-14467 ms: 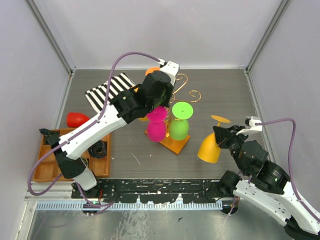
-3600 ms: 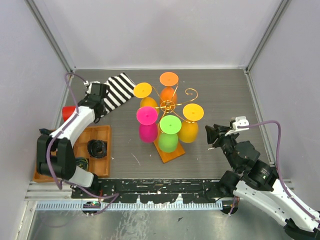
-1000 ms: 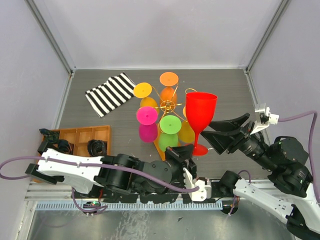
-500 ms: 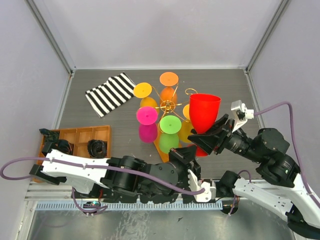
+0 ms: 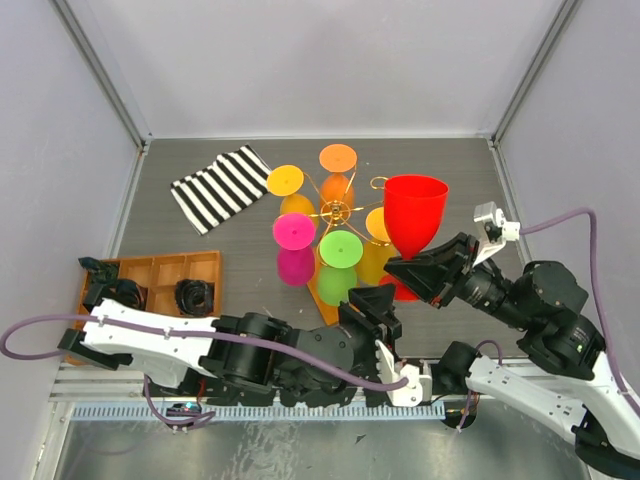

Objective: Place the wine glass upside down on the wine glass rack
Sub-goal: Adjust the wine glass.

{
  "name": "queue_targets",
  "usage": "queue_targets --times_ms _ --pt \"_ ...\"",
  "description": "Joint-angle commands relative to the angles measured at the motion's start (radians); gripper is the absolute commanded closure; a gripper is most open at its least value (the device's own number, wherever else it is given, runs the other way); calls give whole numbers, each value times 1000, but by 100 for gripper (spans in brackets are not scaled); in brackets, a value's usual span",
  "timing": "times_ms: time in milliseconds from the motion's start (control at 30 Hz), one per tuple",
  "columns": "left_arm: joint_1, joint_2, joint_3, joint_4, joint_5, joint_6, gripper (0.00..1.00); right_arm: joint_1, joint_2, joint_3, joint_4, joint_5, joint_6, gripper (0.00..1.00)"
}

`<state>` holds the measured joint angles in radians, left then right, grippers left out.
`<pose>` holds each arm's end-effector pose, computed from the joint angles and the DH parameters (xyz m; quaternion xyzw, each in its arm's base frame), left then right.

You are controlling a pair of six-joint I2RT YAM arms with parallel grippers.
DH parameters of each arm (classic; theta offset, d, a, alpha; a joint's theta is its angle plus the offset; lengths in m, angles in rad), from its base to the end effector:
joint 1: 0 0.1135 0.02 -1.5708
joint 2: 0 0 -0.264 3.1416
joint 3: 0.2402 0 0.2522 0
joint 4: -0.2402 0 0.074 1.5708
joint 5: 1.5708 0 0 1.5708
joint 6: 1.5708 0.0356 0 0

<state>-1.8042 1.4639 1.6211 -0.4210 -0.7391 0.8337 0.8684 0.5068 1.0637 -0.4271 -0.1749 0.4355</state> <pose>-0.0510 -0.3181 0.4474 0.6623 0.3972 -0.0108 0.6352 0.0428 0.0601 0.4362 -0.2052 0.6278 0.5000 0.5601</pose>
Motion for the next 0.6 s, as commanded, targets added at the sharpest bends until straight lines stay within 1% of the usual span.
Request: queue_targets --times_ms 0,100,167,267,400,567 --pt "-5 -67 1 13 35 -75 46 -3 -33 13 44 123 -39 99" --pt "-5 -107 -6 2 49 -138 39 -3 -60 4 35 215 -61 99" --pt "-4 -139 -11 -2 42 -175 37 -3 -93 -22 47 268 -85 99" --pt "-4 -182 -12 -4 9 -246 34 -3 -144 -66 95 302 -177 99" --pt "-4 -253 -7 11 -63 -361 32 -3 -200 -120 177 315 -332 99" --pt "-4 -294 23 5 -155 -529 31 -3 -221 -164 245 224 -564 99"
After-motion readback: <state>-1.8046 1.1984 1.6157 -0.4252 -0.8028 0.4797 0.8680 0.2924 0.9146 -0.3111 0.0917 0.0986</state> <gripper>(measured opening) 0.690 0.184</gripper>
